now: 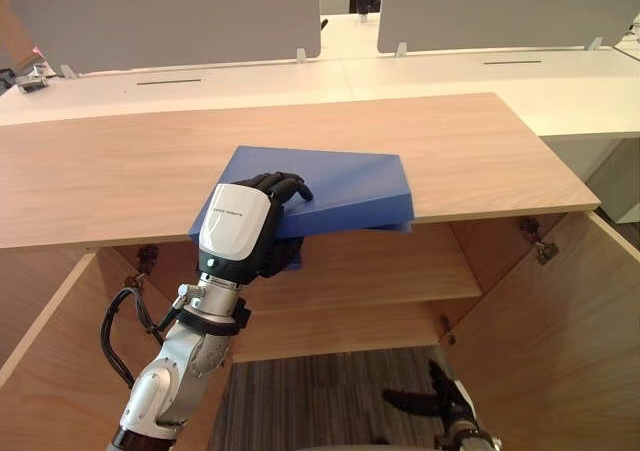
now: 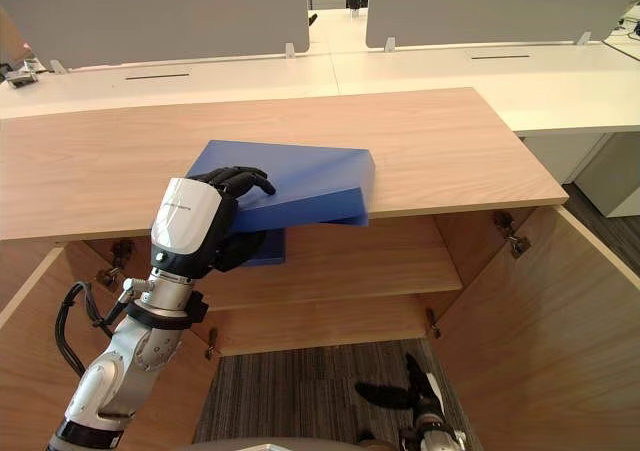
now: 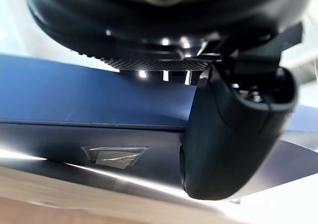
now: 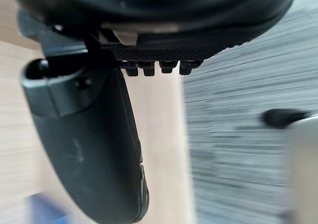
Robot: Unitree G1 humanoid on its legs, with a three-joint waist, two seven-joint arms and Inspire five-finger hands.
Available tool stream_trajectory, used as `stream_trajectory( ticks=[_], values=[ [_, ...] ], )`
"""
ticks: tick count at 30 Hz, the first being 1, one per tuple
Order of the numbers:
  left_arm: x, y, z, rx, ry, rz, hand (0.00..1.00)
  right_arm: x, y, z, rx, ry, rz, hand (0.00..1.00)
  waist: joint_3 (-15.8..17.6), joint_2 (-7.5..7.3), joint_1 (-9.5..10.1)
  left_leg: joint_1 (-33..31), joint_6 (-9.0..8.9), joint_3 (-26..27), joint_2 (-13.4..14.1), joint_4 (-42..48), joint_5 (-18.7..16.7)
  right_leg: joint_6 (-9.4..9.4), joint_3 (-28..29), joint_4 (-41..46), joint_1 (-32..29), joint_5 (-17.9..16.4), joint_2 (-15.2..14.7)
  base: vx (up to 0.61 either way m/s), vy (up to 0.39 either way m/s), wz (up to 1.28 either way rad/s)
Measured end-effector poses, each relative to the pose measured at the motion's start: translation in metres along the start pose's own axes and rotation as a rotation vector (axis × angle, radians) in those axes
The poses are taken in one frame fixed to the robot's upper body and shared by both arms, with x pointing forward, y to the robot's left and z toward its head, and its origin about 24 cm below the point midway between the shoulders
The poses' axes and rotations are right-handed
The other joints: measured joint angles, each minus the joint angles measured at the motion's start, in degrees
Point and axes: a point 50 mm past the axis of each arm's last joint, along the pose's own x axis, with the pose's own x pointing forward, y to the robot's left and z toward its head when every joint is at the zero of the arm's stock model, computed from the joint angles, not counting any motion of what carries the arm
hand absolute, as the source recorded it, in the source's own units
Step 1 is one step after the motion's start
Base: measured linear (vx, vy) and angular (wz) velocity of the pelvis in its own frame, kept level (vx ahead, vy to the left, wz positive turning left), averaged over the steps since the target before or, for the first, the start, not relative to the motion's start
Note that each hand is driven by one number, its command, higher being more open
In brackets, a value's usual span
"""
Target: Walk over to the cabinet, pick up the folder, carry it to the office cabinet, place the folder inside the office cabinet, then close the office cabinet door
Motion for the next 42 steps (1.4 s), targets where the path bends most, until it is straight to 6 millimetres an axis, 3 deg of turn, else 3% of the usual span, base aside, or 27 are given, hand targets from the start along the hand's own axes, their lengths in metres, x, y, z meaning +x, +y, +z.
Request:
stream_trajectory(
  ticks=[1, 2, 4, 5, 7, 8, 13, 19, 24, 27, 29, 35, 39, 42],
  values=[
    [-0.001, 0.005, 0.010, -0.125, -0.005, 0.031, 0.00, -0.001, 0.007, 0.026, 0.043, -0.118, 0.013, 1.00, 0.19, -0.30, 0.04, 0.00, 0.04, 0.26, 0.04, 0.01, -0.08, 0.00, 0.26, 0.04, -0.19, 0.00, 0.06, -0.02, -0.017, -0.09],
    [-0.002, 0.008, 0.015, -0.164, -0.011, 0.047, 0.00, -0.002, 0.009, 0.037, 0.060, -0.168, 0.018, 1.00, 0.27, -0.43, 0.07, 0.00, 0.09, 0.39, 0.07, 0.04, -0.14, 0.00, 0.38, 0.06, -0.24, 0.00, 0.09, -0.02, -0.018, -0.10],
    [-0.005, 0.019, 0.027, -0.321, -0.025, 0.095, 0.00, -0.013, 0.016, 0.077, 0.140, -0.357, 0.037, 1.00, 0.46, -0.71, 0.09, 0.00, 0.11, 0.91, 0.23, 0.35, -0.48, 0.00, 0.91, 0.19, -0.48, 0.00, 0.23, -0.02, -0.015, -0.12],
    [-0.007, 0.022, 0.029, -0.371, -0.025, 0.108, 0.00, -0.018, 0.017, 0.089, 0.164, -0.416, 0.041, 1.00, 0.48, -0.74, 0.06, 0.01, 0.11, 1.03, 0.25, 0.46, -0.58, 0.00, 1.07, 0.19, -0.49, 0.00, 0.26, -0.02, -0.019, -0.13],
    [-0.011, 0.033, 0.032, -0.636, -0.005, 0.163, 0.00, -0.039, 0.015, 0.133, 0.249, -0.643, 0.048, 1.00, 0.56, -0.71, 0.08, 0.17, 0.07, 1.64, 0.31, 0.86, -0.98, 0.00, 1.75, 0.20, -0.49, 0.00, 0.30, -0.02, -0.012, -0.14],
    [-0.012, 0.035, 0.032, -0.695, 0.005, 0.179, 0.00, -0.043, 0.014, 0.141, 0.260, -0.676, 0.048, 1.00, 0.57, -0.70, 0.08, 0.25, 0.09, 1.82, 0.30, 0.87, -1.03, 0.00, 1.90, 0.23, -0.49, 0.00, 0.30, -0.03, -0.011, -0.11],
    [-0.020, 0.047, 0.025, -1.142, 0.057, 0.275, 0.00, -0.053, 0.011, 0.143, 0.351, -0.672, 0.046, 1.00, 1.27, -0.71, 0.24, 0.19, 0.07, 2.81, 0.36, 1.95, -1.91, 0.00, 2.94, 0.34, -0.64, 0.00, 0.33, -0.02, -0.010, -0.10],
    [-0.023, 0.045, 0.019, -1.355, 0.083, 0.273, 0.00, -0.061, 0.012, 0.157, 0.310, -0.710, 0.113, 1.00, 1.32, -0.66, -0.10, -0.40, 0.28, 3.15, 0.37, 2.83, -2.34, 0.06, 4.08, 1.71, -1.84, 0.03, 0.34, -0.03, -0.013, -0.09],
    [-0.026, 0.042, 0.019, -1.365, 0.102, 0.216, 0.00, -0.067, 0.012, 0.174, 0.221, -0.805, 0.185, 1.00, 1.32, -0.66, -0.29, -0.59, 0.39, 3.34, 0.56, 3.72, -2.45, 0.06, 5.13, 3.00, -2.70, 0.03, 0.51, -0.06, -0.018, -0.08],
    [-0.027, 0.040, 0.020, -1.350, 0.110, 0.203, 0.00, -0.088, 0.017, 0.198, 0.210, -0.987, 0.271, 1.00, 1.28, -0.67, -0.27, -0.91, 0.55, 3.44, 0.64, 4.32, -2.54, 0.18, 5.49, 3.40, -3.09, 0.11, 0.55, -0.09, -0.027, -0.05],
    [-0.030, 0.039, 0.021, -1.337, 0.128, 0.208, 0.00, -0.097, 0.017, 0.202, 0.239, -1.043, 0.278, 1.00, 1.19, -0.64, -0.27, -0.90, 0.57, 3.54, 0.64, 4.37, -2.55, 0.37, 5.73, 3.39, -3.17, 0.23, 0.58, -0.10, -0.031, -0.07],
    [-0.032, 0.037, 0.021, -1.314, 0.140, 0.222, 0.00, -0.098, -0.004, 0.197, 0.296, -1.053, 0.140, 1.00, 1.19, -0.45, -1.01, -0.71, 0.57, 6.32, 0.31, 4.35, -2.55, 1.00, 8.66, 3.09, -4.46, 1.26, 0.59, -0.05, 0.002, -0.25],
    [-0.026, 0.031, 0.017, -1.308, 0.114, 0.168, 0.00, -0.099, -0.007, 0.210, 0.316, -1.112, 0.162, 1.00, 1.18, -0.44, -1.61, -0.65, 0.69, 7.36, 0.17, 4.37, -2.63, 1.17, 10.10, 2.59, -4.83, 2.14, 0.66, -0.04, -0.005, -0.19],
    [-0.027, 0.025, 0.013, -1.311, 0.112, 0.079, 0.00, -0.101, -0.005, 0.228, 0.234, -1.176, 0.255, 1.00, 1.18, -0.43, -1.54, -0.60, 0.77, 7.56, 0.15, 4.53, -2.68, 1.26, 10.46, 2.59, -4.84, 2.39, 0.67, -0.05, -0.021, -0.04]
  ],
)
